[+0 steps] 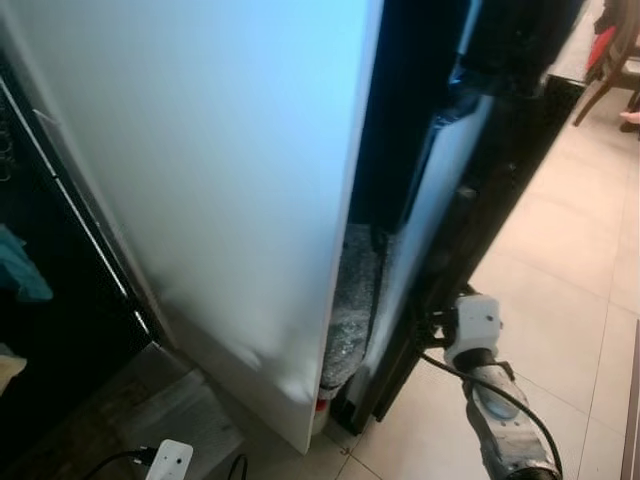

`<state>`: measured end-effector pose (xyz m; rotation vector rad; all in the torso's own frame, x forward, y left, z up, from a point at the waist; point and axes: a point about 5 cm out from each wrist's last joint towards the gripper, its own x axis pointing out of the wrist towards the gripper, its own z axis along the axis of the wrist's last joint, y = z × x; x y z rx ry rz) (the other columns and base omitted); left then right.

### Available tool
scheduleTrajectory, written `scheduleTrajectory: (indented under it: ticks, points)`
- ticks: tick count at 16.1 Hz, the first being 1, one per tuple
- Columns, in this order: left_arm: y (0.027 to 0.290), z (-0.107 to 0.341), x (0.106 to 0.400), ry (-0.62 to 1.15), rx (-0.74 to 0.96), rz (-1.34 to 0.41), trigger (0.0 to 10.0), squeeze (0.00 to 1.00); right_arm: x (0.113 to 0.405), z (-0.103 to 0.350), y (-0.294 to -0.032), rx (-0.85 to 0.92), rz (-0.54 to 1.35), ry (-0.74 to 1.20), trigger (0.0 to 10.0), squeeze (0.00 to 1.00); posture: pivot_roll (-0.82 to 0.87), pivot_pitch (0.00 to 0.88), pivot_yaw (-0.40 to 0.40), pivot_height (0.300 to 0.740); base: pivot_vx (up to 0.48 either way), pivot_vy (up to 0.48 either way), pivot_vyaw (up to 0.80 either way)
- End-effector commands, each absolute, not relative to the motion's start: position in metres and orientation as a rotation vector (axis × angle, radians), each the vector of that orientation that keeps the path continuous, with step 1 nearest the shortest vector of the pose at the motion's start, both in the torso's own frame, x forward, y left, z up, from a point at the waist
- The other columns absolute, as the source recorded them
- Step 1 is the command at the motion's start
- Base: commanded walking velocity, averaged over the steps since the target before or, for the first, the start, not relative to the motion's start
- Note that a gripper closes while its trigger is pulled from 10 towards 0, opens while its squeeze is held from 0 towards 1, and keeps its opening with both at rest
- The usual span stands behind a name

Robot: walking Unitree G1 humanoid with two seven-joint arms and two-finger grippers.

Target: Restocking fridge

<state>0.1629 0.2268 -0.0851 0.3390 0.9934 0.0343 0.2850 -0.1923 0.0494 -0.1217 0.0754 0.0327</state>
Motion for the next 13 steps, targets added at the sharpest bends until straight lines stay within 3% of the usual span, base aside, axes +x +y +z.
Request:
scheduleTrajectory:
  ticks: [1,13]
  points:
    - [0.226,-0.086,0.161,0.998,0.344,0.04,10.0,0.0,0.271,0.035,-0.224,-0.137,-0.123,0.161,10.0,0.0,-0.11,0.057,-0.064,0.74,0.0,0.0,0.0]
    - [0.225,-0.087,0.159,0.999,0.361,0.031,10.0,0.0,0.209,-0.009,-0.269,-0.24,-0.509,0.359,10.0,0.0,-0.11,0.013,-0.071,0.74,0.0,0.0,0.0]
